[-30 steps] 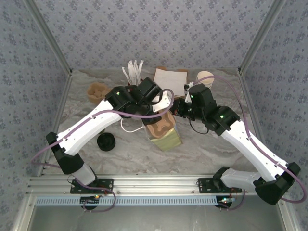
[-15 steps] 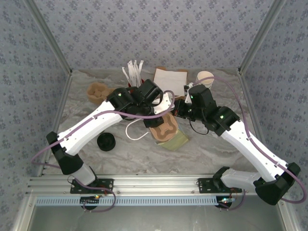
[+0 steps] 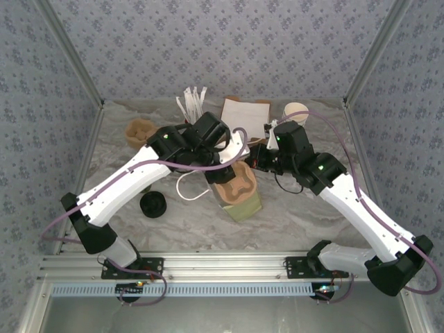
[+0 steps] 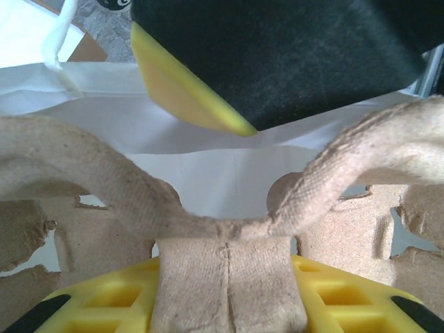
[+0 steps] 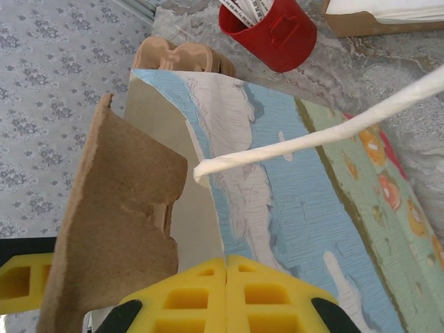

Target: Pack the takeout coffee

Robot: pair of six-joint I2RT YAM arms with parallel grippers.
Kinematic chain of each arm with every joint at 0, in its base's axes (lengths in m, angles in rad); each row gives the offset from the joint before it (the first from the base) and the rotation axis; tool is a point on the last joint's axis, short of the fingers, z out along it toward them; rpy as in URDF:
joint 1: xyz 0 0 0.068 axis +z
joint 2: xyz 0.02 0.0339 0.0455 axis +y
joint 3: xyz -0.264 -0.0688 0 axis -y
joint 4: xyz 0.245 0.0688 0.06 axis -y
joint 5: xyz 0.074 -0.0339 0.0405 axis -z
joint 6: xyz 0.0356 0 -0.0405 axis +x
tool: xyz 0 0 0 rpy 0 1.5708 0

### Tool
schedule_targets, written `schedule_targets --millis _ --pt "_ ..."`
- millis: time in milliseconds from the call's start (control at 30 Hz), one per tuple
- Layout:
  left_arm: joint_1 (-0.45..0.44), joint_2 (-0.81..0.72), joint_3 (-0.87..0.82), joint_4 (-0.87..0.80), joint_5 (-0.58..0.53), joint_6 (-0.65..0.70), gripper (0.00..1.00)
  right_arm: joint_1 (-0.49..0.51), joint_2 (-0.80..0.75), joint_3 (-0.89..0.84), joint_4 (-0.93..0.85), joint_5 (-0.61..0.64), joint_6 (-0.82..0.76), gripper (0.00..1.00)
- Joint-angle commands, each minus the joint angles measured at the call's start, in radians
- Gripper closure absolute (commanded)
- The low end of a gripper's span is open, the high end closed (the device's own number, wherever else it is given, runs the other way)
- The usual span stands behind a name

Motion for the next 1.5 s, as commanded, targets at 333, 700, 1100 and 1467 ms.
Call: schedule_targets --millis 333,700,1100,1467 --pt "0.033 -0.076 -0.033 0.054 0.164 -0.016 0.6 -0.018 -0.011 0.014 -0.022 -0.027 -0.042 0.96" --pt "0.064 -0.11 -0.068 0.067 0.222 -0.031 0.6 -0.019 -0.003 0.019 -0.029 -0.046 -0.061 0.96" --pt "0.131 -0.053 -0.041 0.006 0.39 -0.013 0.59 -0.02 -0.014 0.025 -0.037 -0.081 -0.118 0.96" --pt "0.174 -0.041 -0.031 -0.025 0.423 -0.004 0.59 -0.02 -0.017 0.031 -0.049 -0.098 -0.137 0.96"
